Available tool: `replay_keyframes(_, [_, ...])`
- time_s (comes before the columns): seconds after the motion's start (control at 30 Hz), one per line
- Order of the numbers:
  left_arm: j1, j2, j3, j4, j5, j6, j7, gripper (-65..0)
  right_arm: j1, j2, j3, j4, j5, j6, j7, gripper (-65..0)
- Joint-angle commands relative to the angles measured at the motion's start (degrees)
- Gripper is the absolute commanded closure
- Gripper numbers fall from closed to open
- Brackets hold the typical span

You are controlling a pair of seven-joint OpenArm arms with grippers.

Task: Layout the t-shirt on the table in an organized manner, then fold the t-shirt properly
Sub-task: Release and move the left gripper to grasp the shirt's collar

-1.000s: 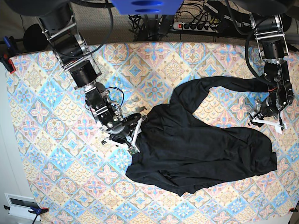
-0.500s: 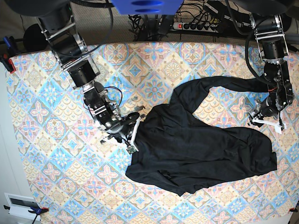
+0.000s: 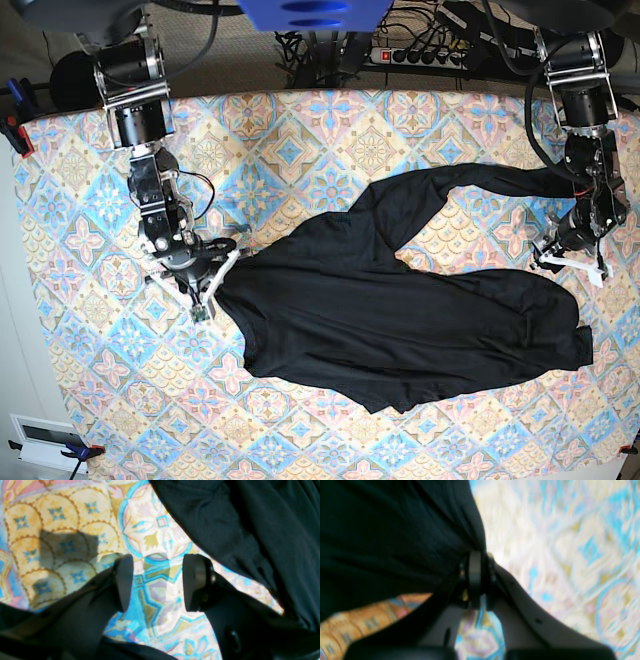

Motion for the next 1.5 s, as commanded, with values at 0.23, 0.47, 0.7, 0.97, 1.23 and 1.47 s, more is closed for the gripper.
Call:
replay_keyframes(0.23, [-1.2,-1.2,-0.5,1.0,-0.2,-0.2,-0.8,-29.5,1.0,1.1,0.4,1.7,-0.1,0.1,-0.6,-3.9])
replay_keyframes(0.47, [-3.6,-1.6,-0.5,1.1,-0.4,-0.4,-0.6,-29.5,0.9,1.2,2.9,7.8,-0.1,-0.1,-0.7,-16.5])
replay_keyframes(0.7, [-8.2,-1.3,4.7,0.9,-0.1,-0.4,-1.0,-29.6,1.2,1.2,4.7,9.5,0.2,-0.1,-0.7,-17.5])
replay_keyframes(0.97, [-15.5,4.0,22.3,-4.2,9.1,-0.3,-11.0,-29.8,1.4,1.2,4.7,9.4,0.3,-0.1,-0.7,-17.2])
replay_keyframes(1.23, [-21.7,9.7,31.9,-19.8,21.6,-0.3,-16.4,-29.8,1.0,1.2,4.7,10.0,0.3,-0.1,-0.7,-17.2])
replay_keyframes(1.47, [-23.2,11.3,43.9,-26.7,22.5,-0.3,-19.7,-28.4,1.0,1.2,4.7,10.1,0.3,-0.1,-0.7,-17.2])
